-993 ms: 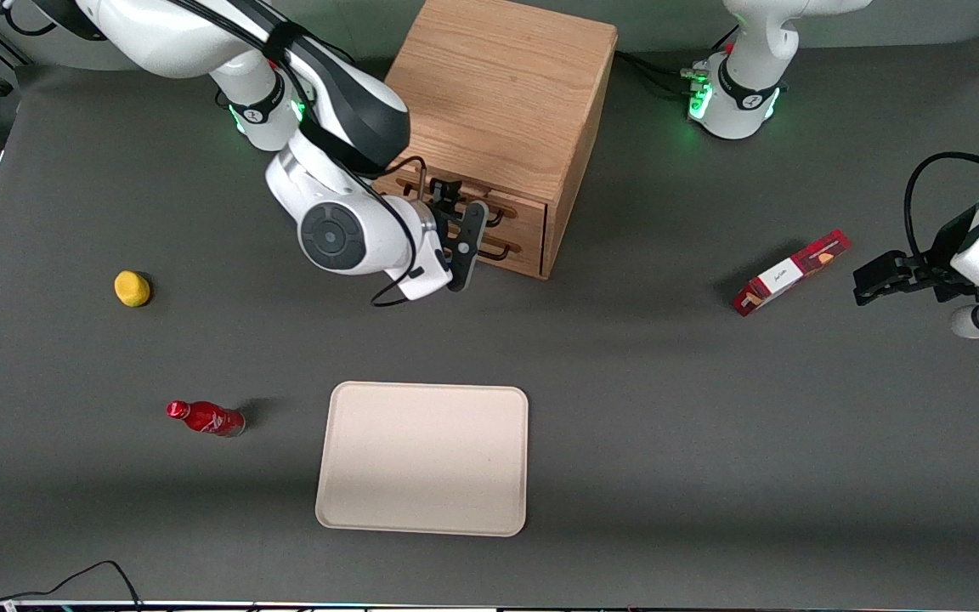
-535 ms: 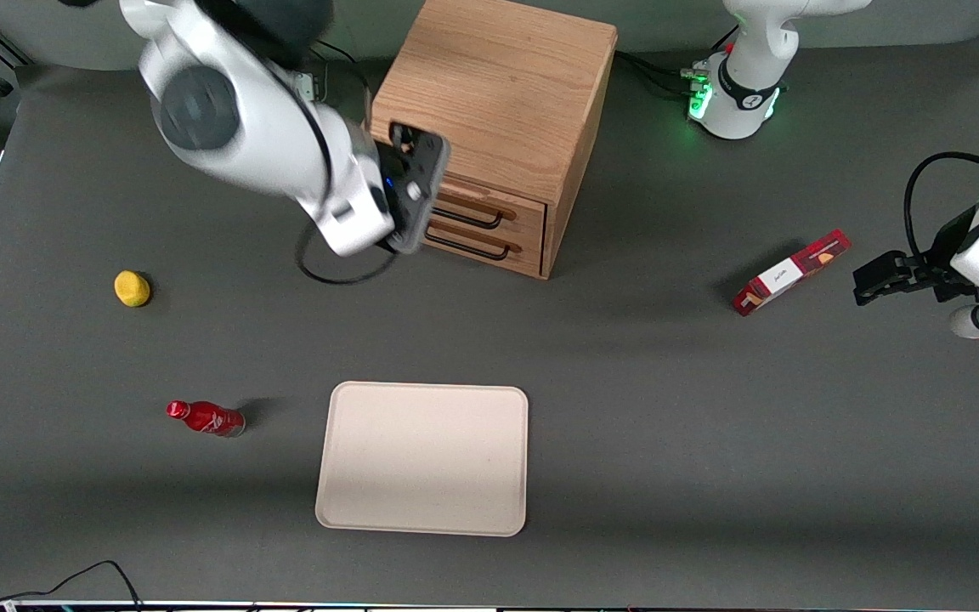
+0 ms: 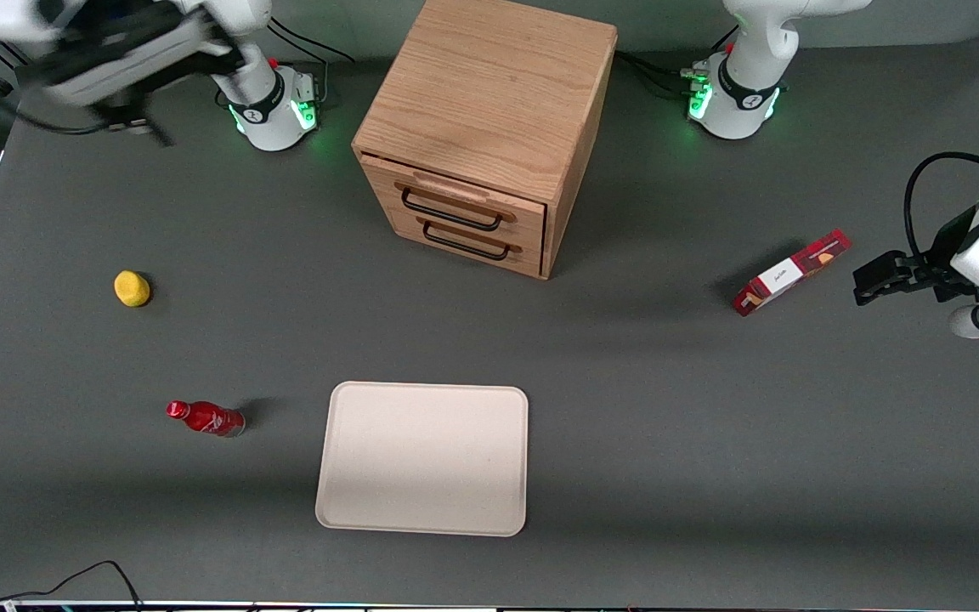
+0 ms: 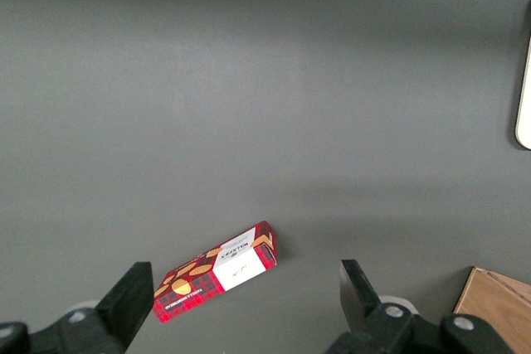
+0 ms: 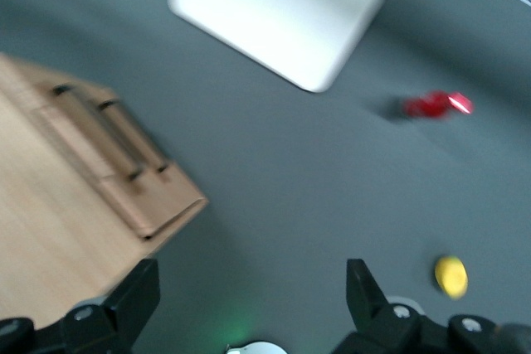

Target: Close top drawer

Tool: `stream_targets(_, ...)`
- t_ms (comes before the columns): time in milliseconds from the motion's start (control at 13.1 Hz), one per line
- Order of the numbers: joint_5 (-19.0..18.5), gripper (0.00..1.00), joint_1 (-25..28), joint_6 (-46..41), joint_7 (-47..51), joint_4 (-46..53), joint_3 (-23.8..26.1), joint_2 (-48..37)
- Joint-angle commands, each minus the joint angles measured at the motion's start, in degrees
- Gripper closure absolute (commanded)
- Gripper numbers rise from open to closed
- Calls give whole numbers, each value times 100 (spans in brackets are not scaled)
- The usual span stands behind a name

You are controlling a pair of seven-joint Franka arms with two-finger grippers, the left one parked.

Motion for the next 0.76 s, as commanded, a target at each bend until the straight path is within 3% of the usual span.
stream_targets(0, -36, 0, 36, -167, 95, -128, -855, 83)
stream_targets(153, -306, 0, 36, -325, -81, -146, -1157, 101)
stream_targets(306, -361, 0, 18, -265, 451, -312, -1149, 84)
stream_targets(688, -317, 0, -8, 842, 1536, -1322, -1157, -232)
